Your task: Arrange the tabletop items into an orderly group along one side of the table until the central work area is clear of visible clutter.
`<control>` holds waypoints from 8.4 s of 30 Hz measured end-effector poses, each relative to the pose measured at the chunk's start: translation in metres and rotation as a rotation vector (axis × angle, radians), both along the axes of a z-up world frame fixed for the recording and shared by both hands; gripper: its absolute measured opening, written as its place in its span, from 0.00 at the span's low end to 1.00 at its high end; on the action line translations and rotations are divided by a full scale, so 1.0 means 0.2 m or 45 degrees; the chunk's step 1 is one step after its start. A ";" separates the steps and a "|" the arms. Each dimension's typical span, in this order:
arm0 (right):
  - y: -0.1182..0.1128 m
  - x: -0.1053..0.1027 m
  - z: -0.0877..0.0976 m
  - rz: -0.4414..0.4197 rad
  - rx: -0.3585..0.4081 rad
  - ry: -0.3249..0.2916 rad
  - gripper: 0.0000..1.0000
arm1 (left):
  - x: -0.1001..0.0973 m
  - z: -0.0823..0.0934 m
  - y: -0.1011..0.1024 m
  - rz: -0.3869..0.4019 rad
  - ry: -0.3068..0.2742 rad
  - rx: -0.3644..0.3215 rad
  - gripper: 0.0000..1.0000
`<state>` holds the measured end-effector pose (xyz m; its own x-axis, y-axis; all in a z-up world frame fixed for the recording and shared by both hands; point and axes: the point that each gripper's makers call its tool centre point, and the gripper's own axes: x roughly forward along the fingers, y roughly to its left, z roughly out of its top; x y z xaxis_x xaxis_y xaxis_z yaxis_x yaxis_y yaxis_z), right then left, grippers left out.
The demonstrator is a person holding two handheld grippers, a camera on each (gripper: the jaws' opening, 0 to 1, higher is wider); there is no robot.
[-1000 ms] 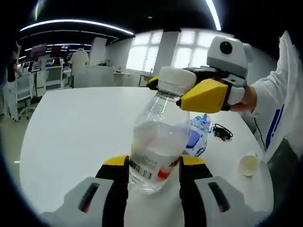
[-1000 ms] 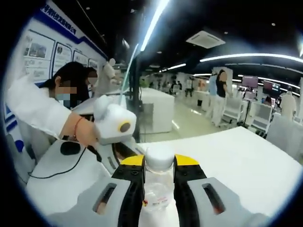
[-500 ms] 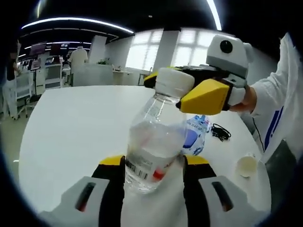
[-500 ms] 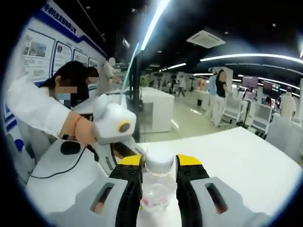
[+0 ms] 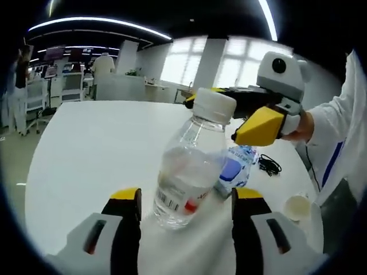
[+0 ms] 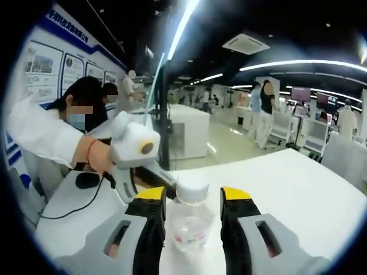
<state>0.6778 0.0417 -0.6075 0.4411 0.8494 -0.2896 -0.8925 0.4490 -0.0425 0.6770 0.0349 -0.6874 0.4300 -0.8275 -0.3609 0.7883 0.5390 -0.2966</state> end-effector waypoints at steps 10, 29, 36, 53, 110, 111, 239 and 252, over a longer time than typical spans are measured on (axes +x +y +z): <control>-0.05 -0.02 0.04 -0.024 0.007 0.004 0.43 | -0.04 0.03 0.03 0.051 0.040 -0.013 0.72; -0.21 -0.12 0.11 -0.046 0.004 0.008 0.50 | -0.16 0.16 0.08 0.125 0.040 -0.037 0.80; -0.27 -0.17 0.12 -0.031 -0.025 0.010 0.55 | -0.22 0.21 0.07 0.136 0.033 -0.049 0.85; -0.50 -0.35 0.07 0.036 -0.158 0.044 0.62 | -0.46 0.34 0.00 0.156 0.020 -0.080 0.91; -0.75 -1.26 -0.22 0.981 -0.877 0.268 0.59 | -1.12 0.46 -0.03 0.173 0.040 -0.099 0.93; -0.74 -1.27 -0.23 0.999 -0.893 0.275 0.58 | -1.12 0.46 -0.03 0.176 0.038 -0.102 0.93; -0.20 -0.15 -0.33 0.067 -0.417 -0.013 0.00 | -1.03 0.29 0.22 0.292 0.026 -0.112 0.91; -0.21 -0.14 -0.41 0.084 -0.461 -0.034 0.00 | -1.02 0.27 0.21 0.296 0.037 -0.115 0.90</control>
<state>0.6492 -0.0006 -0.6892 0.4000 0.7211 -0.5656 -0.9156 0.3419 -0.2117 0.4727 0.0767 -0.6326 0.6033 -0.7369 -0.3050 0.6365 0.6753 -0.3726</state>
